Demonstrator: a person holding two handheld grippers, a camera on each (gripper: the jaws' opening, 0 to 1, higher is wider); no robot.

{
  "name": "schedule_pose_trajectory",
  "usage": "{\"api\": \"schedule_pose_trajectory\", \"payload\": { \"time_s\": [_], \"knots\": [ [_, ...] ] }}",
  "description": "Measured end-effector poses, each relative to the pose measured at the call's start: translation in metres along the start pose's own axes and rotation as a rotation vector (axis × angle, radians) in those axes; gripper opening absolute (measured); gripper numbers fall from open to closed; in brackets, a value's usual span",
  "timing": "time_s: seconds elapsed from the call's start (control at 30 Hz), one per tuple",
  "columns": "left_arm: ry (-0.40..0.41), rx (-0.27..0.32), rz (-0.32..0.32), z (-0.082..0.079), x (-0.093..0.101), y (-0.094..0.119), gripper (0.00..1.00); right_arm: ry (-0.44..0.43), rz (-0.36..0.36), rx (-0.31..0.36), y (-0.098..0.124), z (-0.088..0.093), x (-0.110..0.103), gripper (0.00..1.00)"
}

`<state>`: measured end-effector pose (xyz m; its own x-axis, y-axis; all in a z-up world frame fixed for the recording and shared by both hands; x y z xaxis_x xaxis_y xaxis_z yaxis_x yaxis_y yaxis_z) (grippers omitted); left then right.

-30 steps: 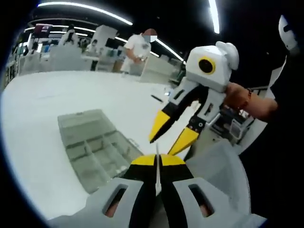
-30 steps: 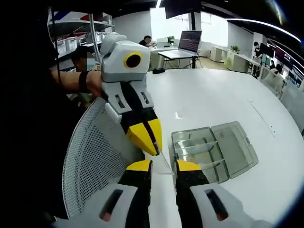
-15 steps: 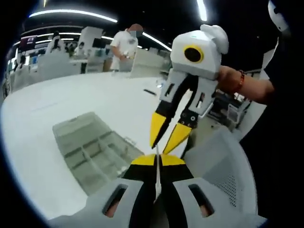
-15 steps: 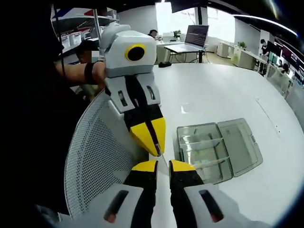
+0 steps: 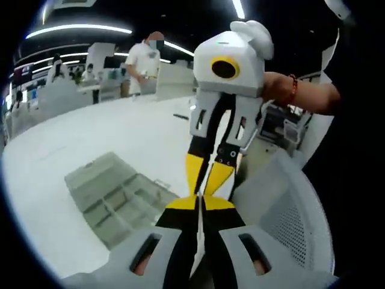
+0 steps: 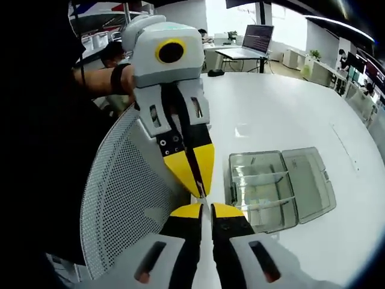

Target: Insert the divider into the dual guide fixture by aligning both edges with the guide slots and pushing it downward to the bottom, including one-sided entry, uneven engagement, binding, and posture correction.

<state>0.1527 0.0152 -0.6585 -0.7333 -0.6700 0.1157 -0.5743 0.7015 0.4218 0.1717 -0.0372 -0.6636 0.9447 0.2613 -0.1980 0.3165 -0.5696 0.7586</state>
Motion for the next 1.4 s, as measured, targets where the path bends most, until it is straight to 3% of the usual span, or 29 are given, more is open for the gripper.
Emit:
{"api": "schedule_pose_trajectory", "payload": {
  "time_s": [0.2,0.33,0.5,0.9,1.23,1.4],
  "knots": [
    [-0.015,0.021,0.001,-0.002,0.001,0.000,0.00,0.001,-0.009,0.014,0.005,-0.002,0.000,0.00],
    [-0.027,0.002,-0.006,0.001,0.001,-0.001,0.00,0.014,-0.019,0.018,0.006,-0.004,-0.001,0.00],
    [-0.026,0.007,-0.005,-0.001,0.000,0.000,0.03,0.027,-0.032,0.006,0.006,-0.007,-0.005,0.00],
    [-0.012,0.021,-0.018,-0.002,-0.006,0.001,0.05,0.071,0.012,-0.058,0.012,-0.009,-0.003,0.00],
    [0.016,0.040,-0.092,0.002,-0.018,0.010,0.21,0.065,0.056,-0.091,0.016,-0.006,0.002,0.00],
    [0.026,0.034,-0.099,0.007,-0.021,0.015,0.24,0.047,0.076,-0.104,0.018,-0.006,0.007,0.00]
  ]
}}
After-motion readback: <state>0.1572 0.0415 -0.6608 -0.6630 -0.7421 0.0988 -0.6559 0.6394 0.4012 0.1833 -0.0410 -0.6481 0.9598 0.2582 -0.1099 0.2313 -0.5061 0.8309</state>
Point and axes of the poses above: the point that each gripper's makers call its tool centre point, and the gripper's own axes: y roughly backward along the fingers, x roughly to its right, z roughly out of its underside, the point moved 4 cm from there along y, roughly backward along the fingers, and after that the axes turned 8 degrees about -z, right-handed, at the moved point
